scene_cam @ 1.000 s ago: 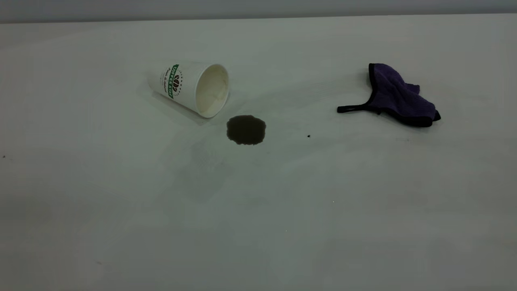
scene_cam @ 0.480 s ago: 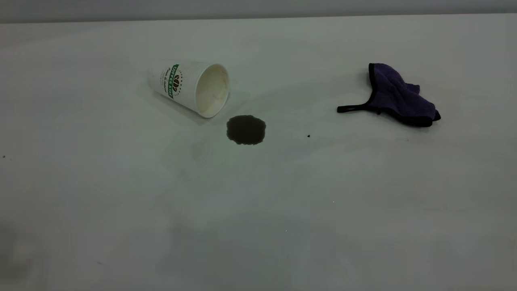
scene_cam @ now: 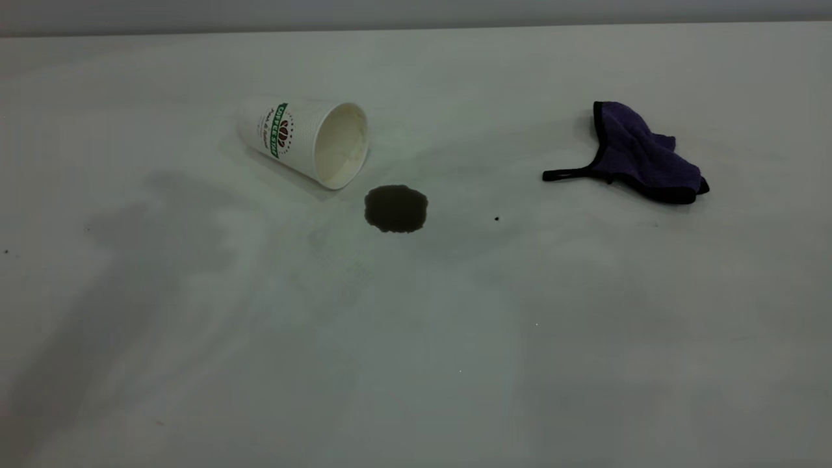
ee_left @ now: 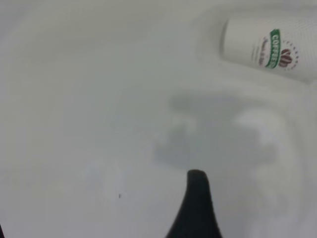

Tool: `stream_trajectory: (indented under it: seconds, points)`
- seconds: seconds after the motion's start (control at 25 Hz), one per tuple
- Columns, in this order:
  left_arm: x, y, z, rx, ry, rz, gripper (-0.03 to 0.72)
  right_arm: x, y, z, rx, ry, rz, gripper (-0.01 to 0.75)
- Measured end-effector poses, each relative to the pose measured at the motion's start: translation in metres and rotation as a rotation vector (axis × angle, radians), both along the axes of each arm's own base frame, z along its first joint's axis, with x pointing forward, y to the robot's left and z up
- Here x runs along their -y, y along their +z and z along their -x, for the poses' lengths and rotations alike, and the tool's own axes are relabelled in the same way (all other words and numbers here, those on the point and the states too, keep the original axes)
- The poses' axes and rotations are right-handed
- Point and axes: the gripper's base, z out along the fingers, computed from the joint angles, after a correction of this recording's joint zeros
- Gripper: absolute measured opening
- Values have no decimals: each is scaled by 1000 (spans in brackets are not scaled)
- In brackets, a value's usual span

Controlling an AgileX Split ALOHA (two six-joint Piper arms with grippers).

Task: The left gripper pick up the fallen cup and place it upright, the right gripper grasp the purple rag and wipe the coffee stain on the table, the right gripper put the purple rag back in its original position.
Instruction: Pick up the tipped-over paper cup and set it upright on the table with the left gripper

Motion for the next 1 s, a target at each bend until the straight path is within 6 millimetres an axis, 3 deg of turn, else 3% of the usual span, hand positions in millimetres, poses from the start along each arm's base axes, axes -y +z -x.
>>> stream_trajectory:
  seconds: [0.16, 0.32, 0.48, 0.72, 1.0]
  points:
    - [52, -34, -20, -31, -50, -130, 706, 0, 0, 0, 0, 0, 0, 238]
    - [100, -70, -23, -27, -103, -236, 706, 0, 0, 0, 0, 0, 0, 238]
    - [131, -103, -22, 29, -120, -326, 699, 0, 0, 0, 0, 0, 0, 238]
    - [151, -149, -24, 139, -133, -453, 680, 0, 0, 0, 0, 0, 0, 238]
    - [154, -193, -29, 168, -135, -486, 665, 0, 0, 0, 0, 0, 0, 238]
